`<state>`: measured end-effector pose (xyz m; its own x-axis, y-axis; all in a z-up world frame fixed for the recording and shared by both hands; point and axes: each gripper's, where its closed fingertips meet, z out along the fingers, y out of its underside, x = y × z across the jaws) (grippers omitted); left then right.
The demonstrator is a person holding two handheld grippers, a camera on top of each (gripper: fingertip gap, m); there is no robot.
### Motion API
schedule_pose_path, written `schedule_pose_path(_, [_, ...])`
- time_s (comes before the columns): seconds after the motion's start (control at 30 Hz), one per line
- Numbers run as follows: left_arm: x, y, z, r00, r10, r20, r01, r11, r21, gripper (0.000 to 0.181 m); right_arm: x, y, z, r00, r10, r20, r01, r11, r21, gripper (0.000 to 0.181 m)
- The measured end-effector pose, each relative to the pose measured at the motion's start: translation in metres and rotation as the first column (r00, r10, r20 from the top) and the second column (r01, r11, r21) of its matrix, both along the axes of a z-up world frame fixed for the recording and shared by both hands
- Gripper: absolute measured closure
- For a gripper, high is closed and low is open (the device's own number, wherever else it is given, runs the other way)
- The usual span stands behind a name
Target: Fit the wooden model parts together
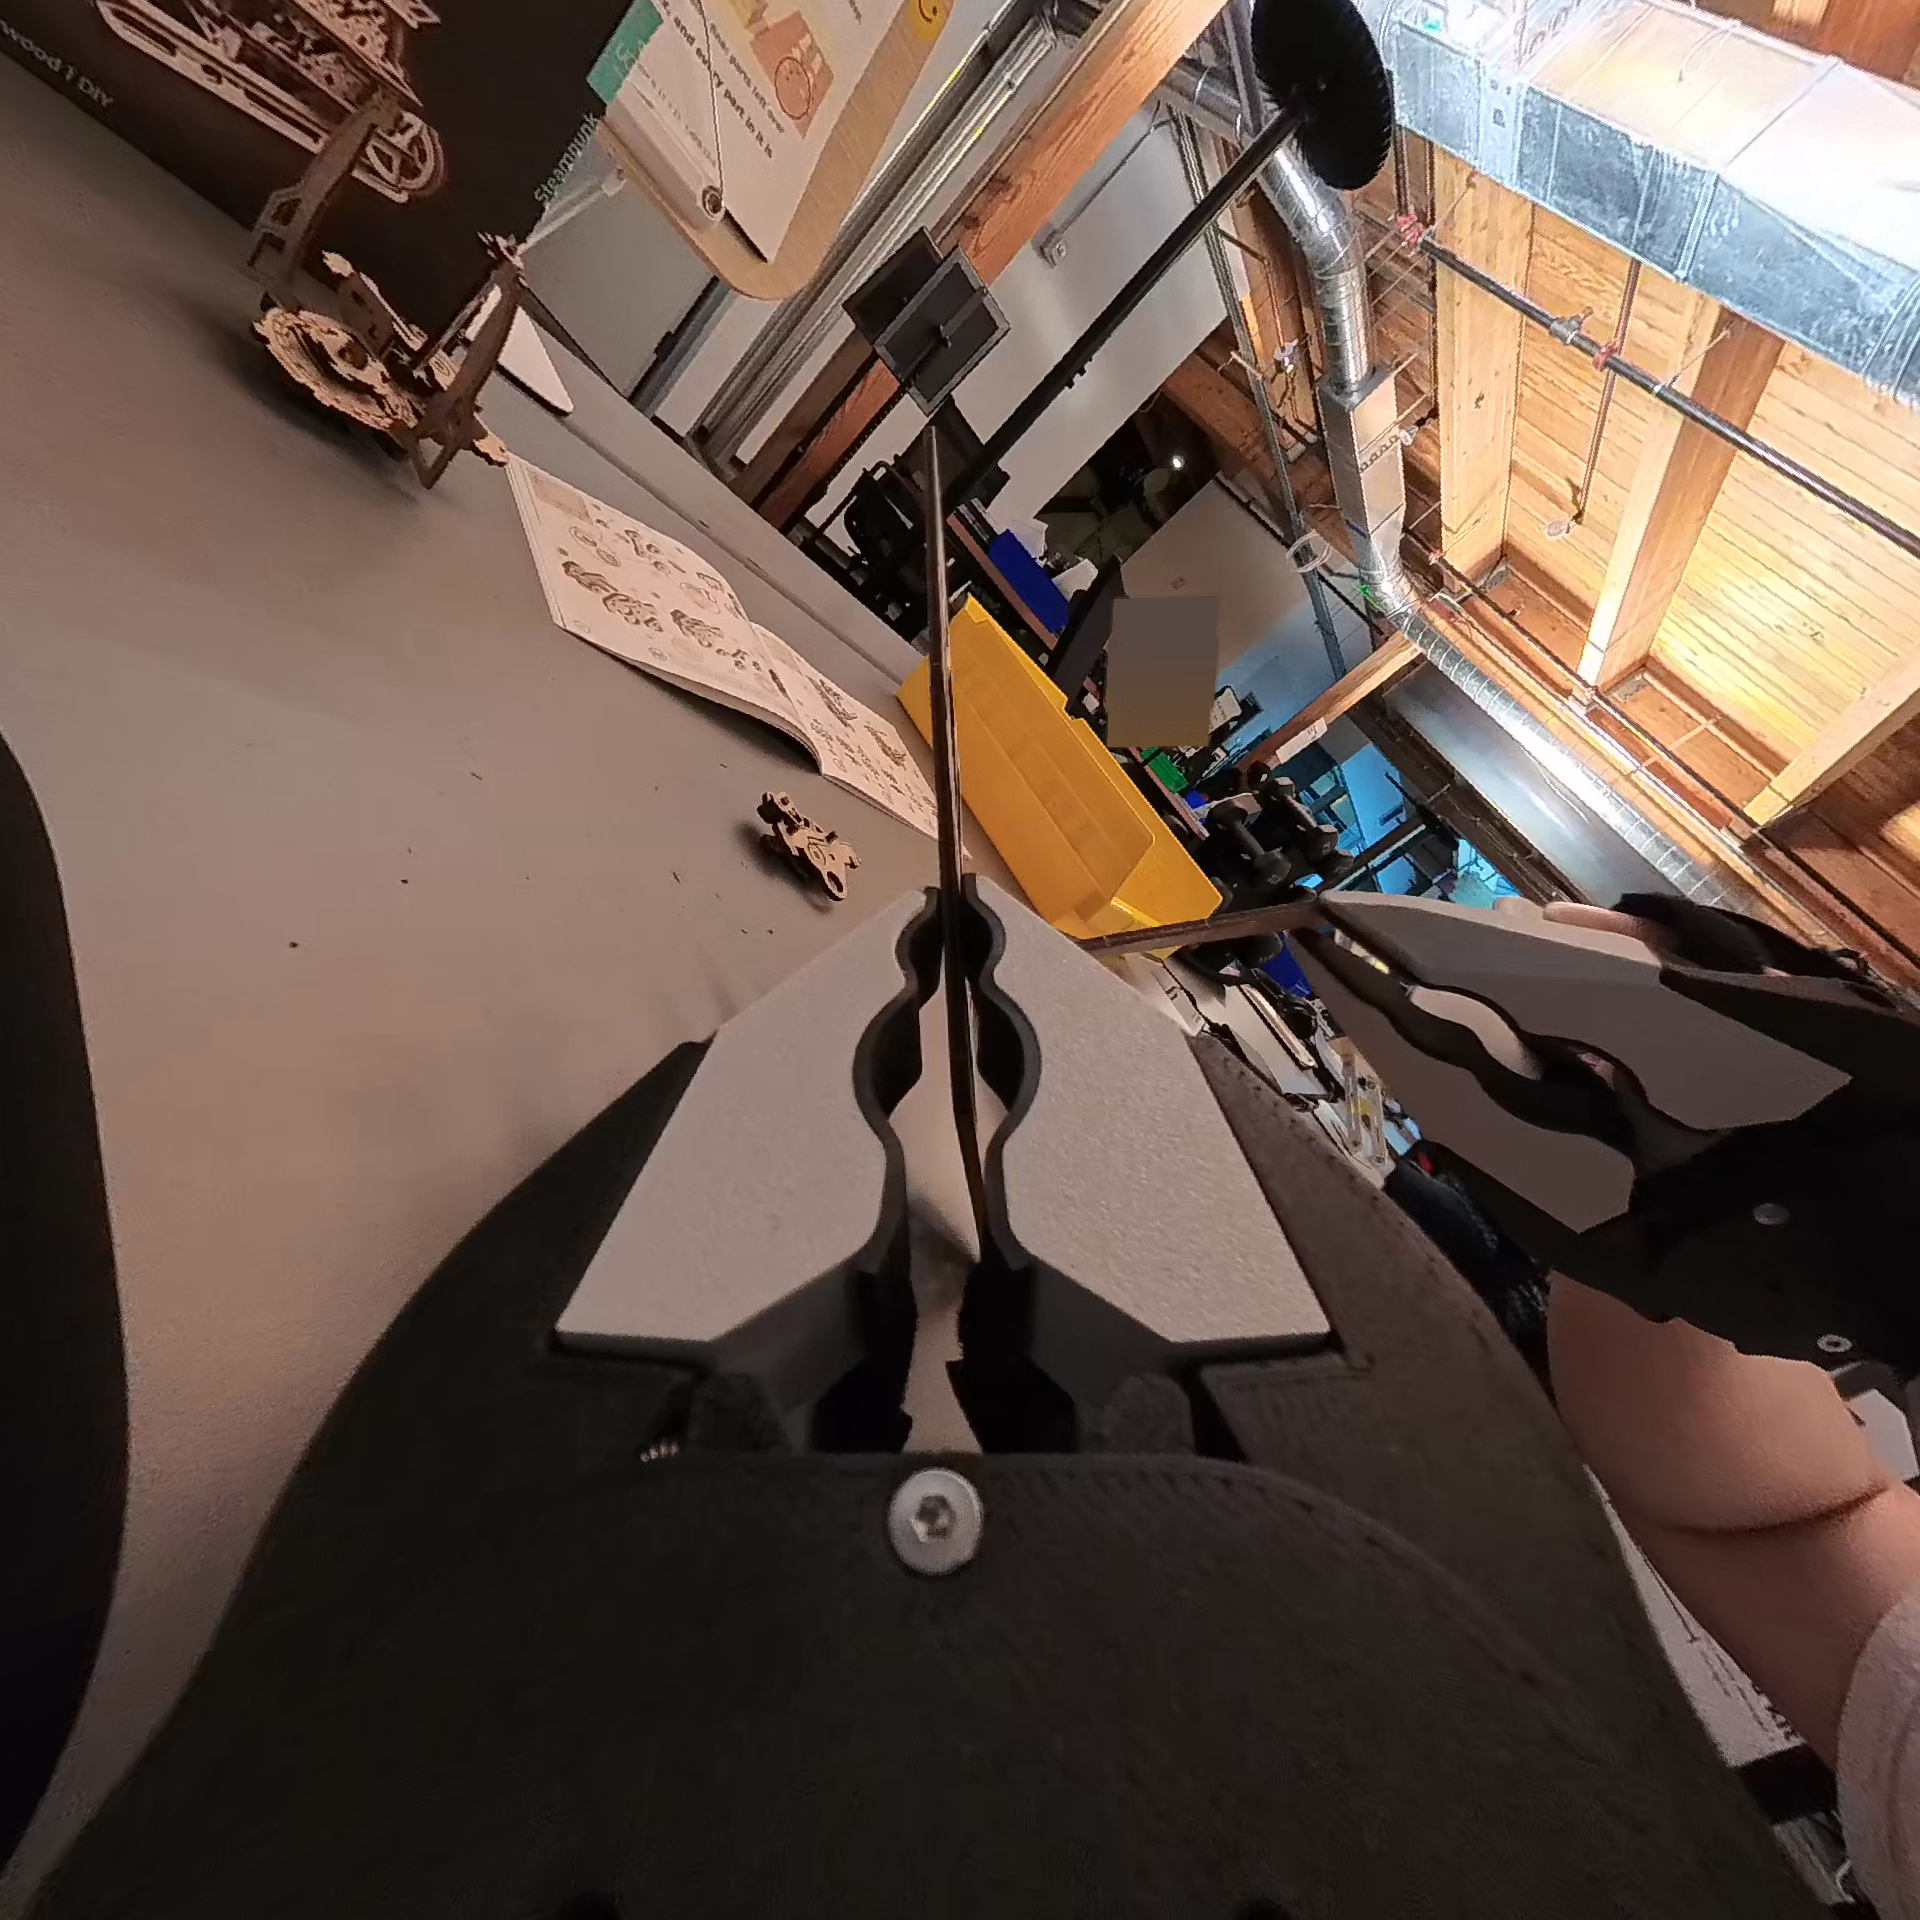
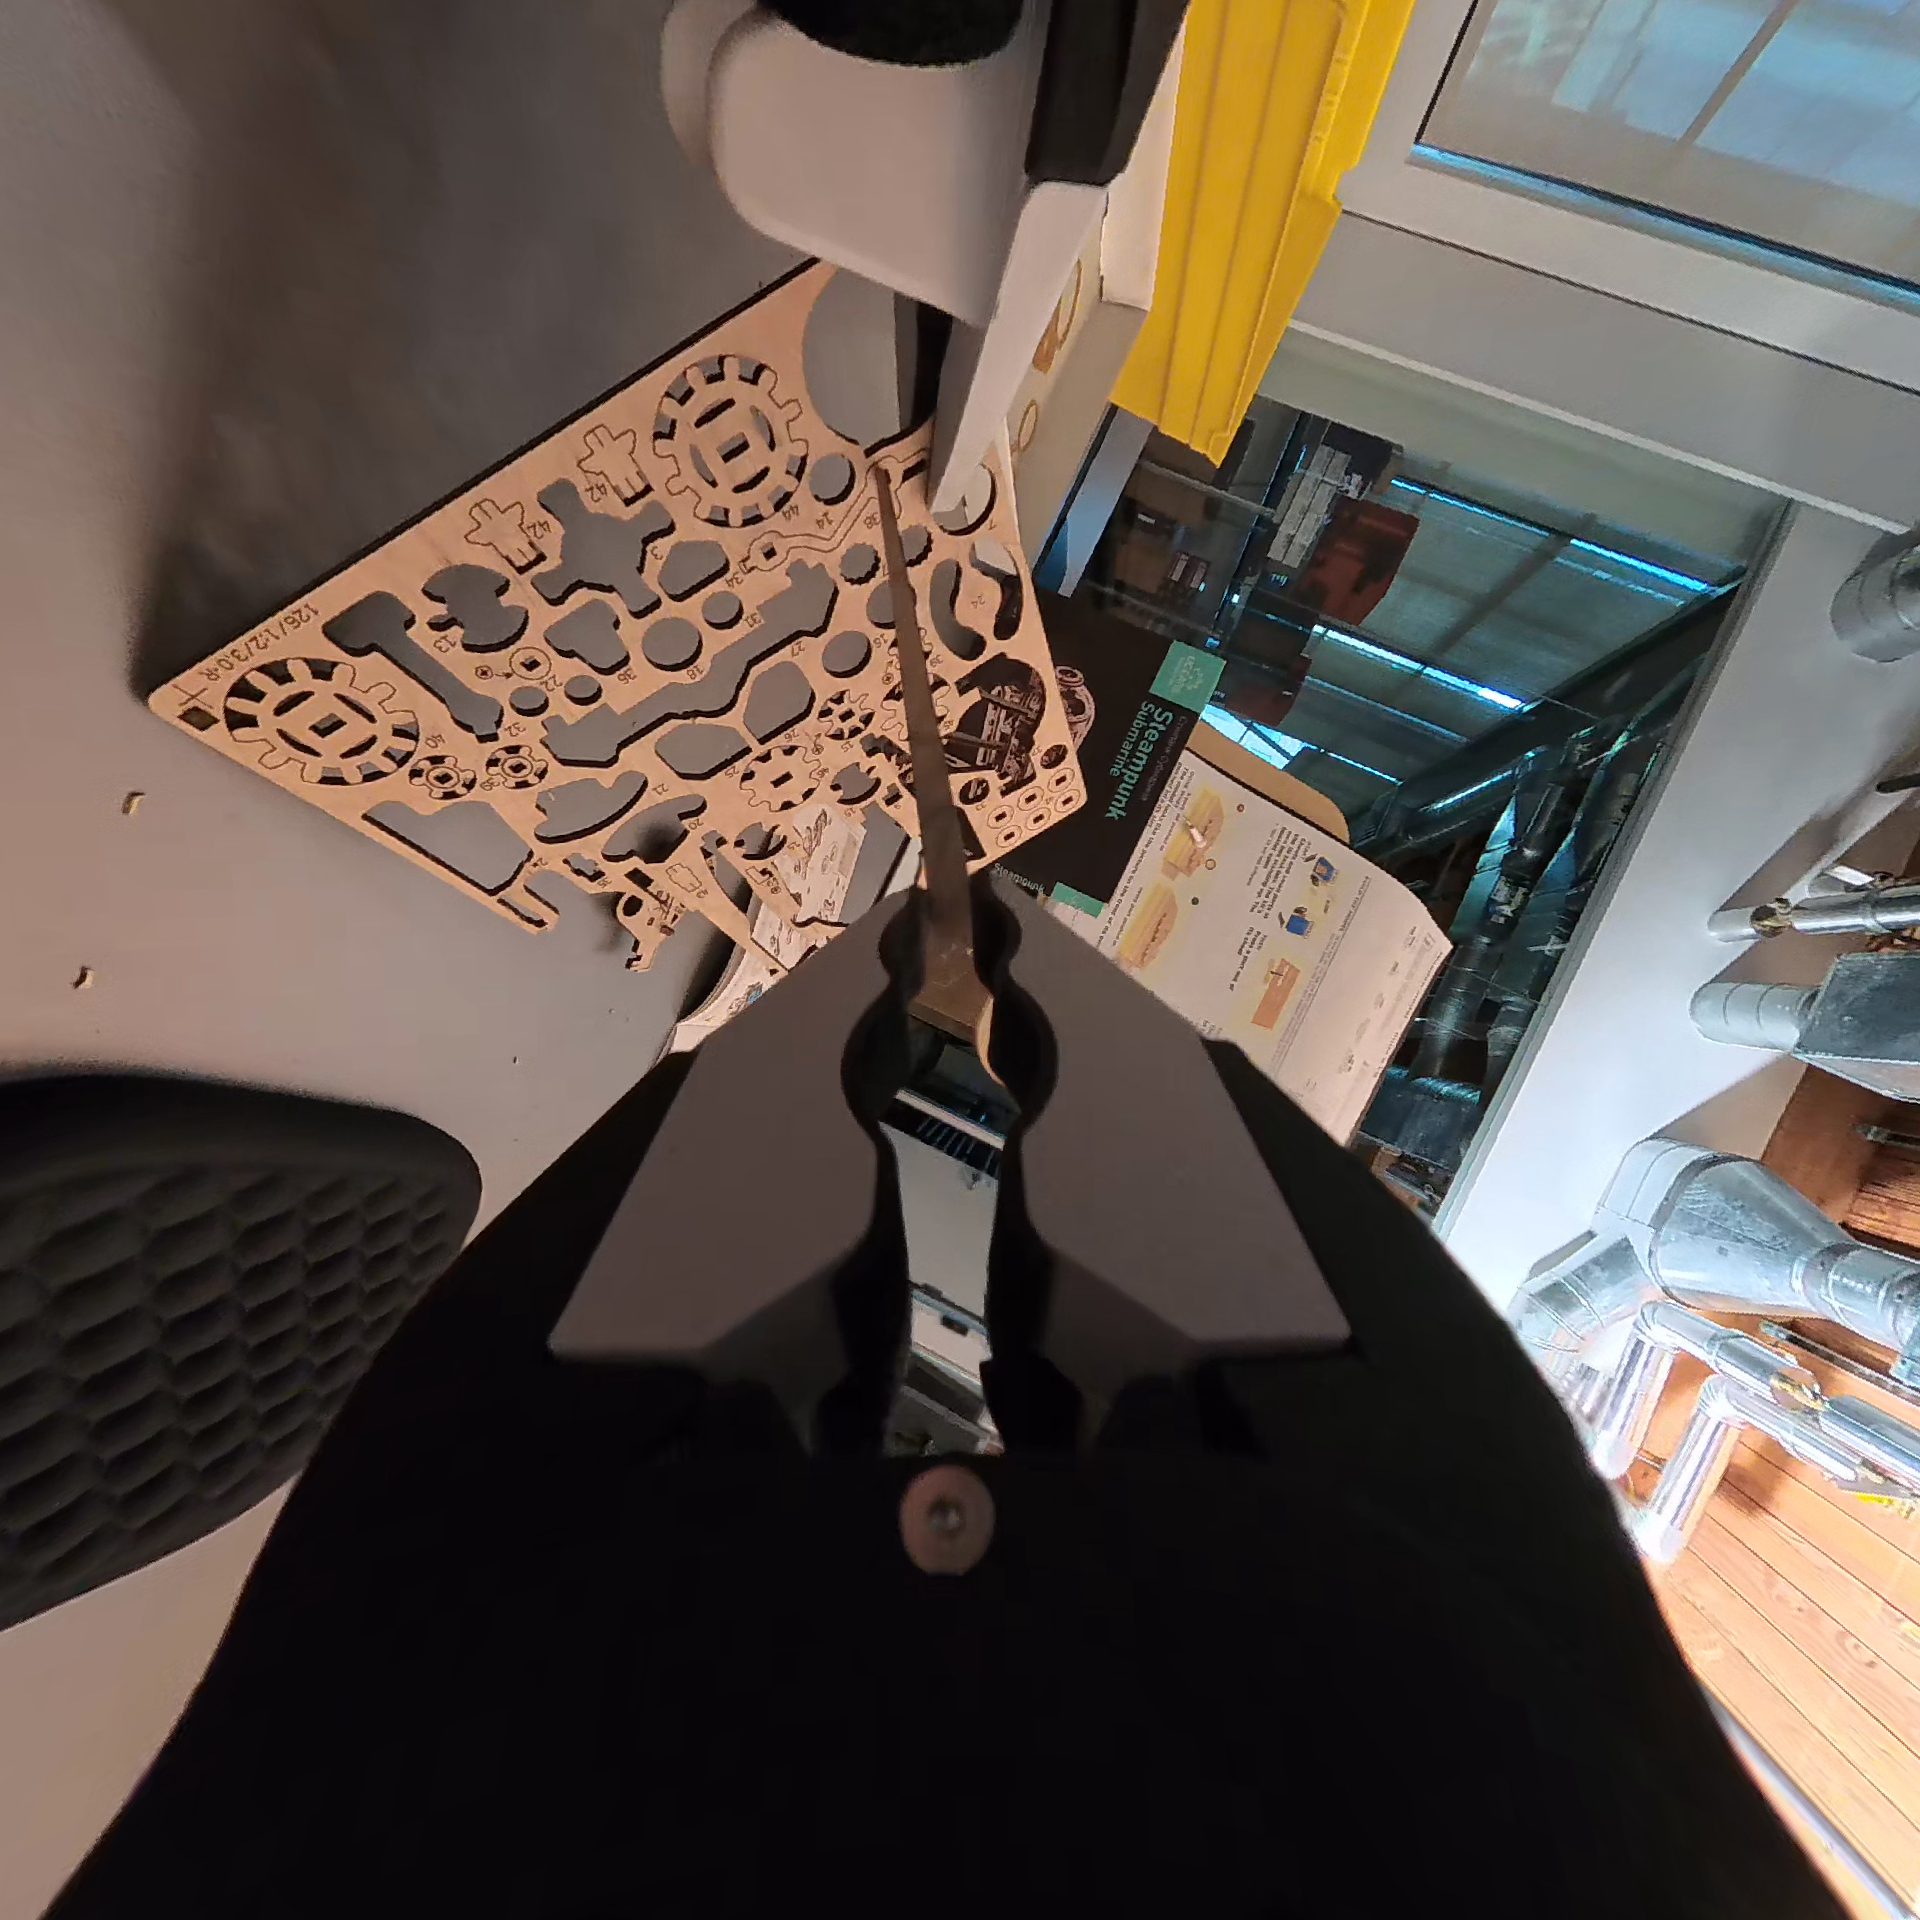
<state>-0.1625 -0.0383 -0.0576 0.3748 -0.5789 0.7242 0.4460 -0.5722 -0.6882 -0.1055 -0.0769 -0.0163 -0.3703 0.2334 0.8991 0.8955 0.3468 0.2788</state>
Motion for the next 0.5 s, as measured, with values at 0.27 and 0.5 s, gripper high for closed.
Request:
schedule_pose_path(0.27, [-0.0011,0.0008,-0.0008,1.0,0.006,0.002,-0.006,1.0,0.002,0.181,-0.0003,-0.0007,0.0016,1.0,0.007,-0.011,-0.007,1.0,-0.002,0.175])
schedule_pose_path(0.5, [-0.0016,0.0017,-0.0015,1.0,0.009,0.004,-0.009,1.0,0.001,0.181,-0.0011,-0.0016,0.0024,1.0,0.007,-0.019,-0.007,1.0,-0.006,0.175])
